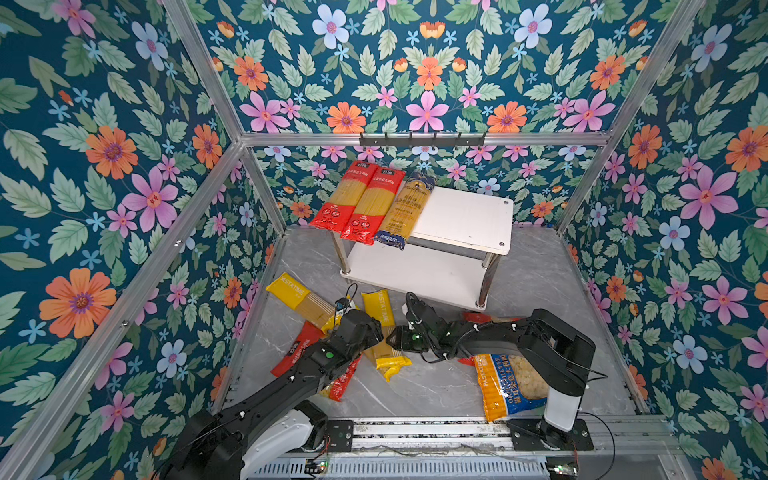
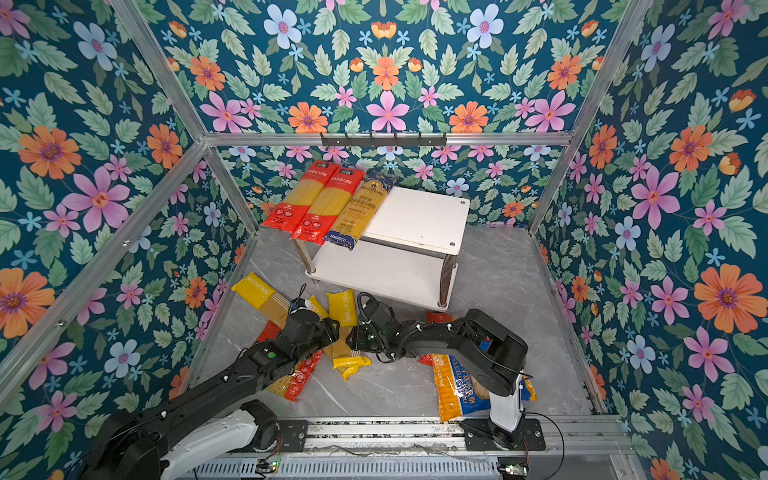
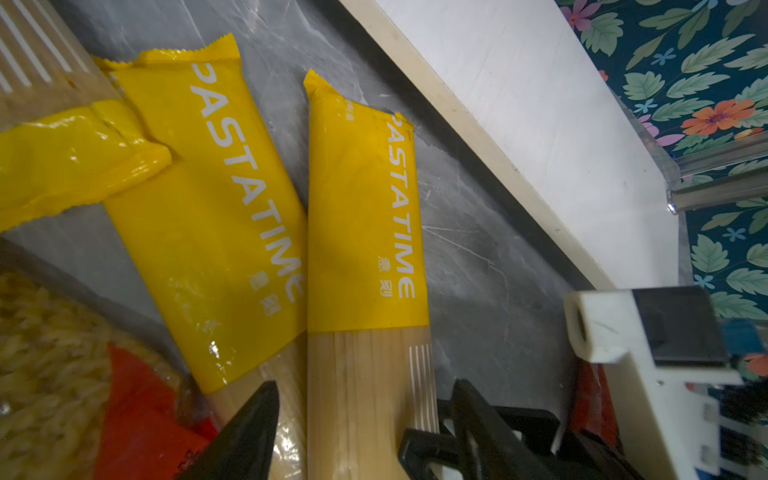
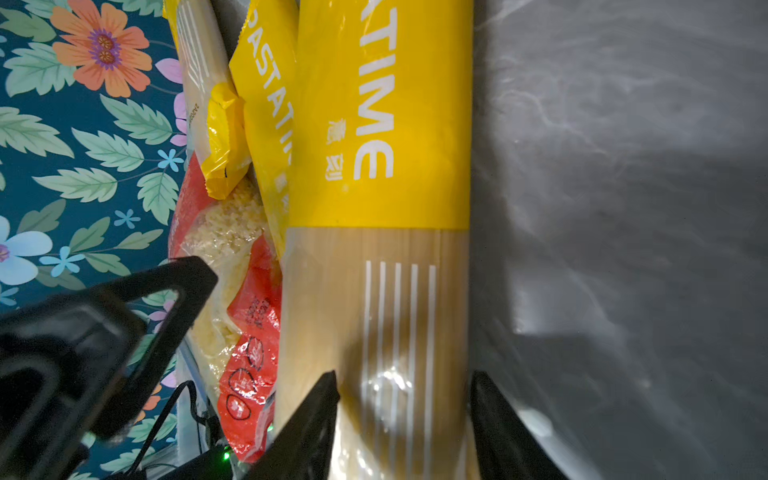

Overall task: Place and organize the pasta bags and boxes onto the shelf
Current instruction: 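Lower both grippers onto the yellow PASTATIME spaghetti bag on the table, then close both grippers on the PASTATIME bag and lift it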

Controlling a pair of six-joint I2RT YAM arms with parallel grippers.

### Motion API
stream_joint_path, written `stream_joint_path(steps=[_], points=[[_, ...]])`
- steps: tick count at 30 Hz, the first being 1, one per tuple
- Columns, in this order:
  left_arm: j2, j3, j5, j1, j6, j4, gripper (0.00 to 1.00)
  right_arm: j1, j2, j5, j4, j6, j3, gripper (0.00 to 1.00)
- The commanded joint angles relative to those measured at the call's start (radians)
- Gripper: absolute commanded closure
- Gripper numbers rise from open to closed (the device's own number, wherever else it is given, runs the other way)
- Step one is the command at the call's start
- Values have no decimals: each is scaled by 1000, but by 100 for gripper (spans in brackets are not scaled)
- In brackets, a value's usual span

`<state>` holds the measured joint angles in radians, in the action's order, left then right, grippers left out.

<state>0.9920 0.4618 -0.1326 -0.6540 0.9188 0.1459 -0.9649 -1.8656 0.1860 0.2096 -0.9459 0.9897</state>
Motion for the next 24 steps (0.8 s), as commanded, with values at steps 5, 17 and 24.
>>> stream_joint_path(steps=[5, 17, 24], points=[[7, -4, 26, 5, 13, -29, 32, -1, 31, 31, 41, -22, -38, 74], [0, 17, 37, 2, 6, -34, 33, -2, 329, 11, -67, -151, -284, 91], [54, 18, 72, -10, 9, -87, 33, -57, 441, 81, -197, -166, -328, 72]])
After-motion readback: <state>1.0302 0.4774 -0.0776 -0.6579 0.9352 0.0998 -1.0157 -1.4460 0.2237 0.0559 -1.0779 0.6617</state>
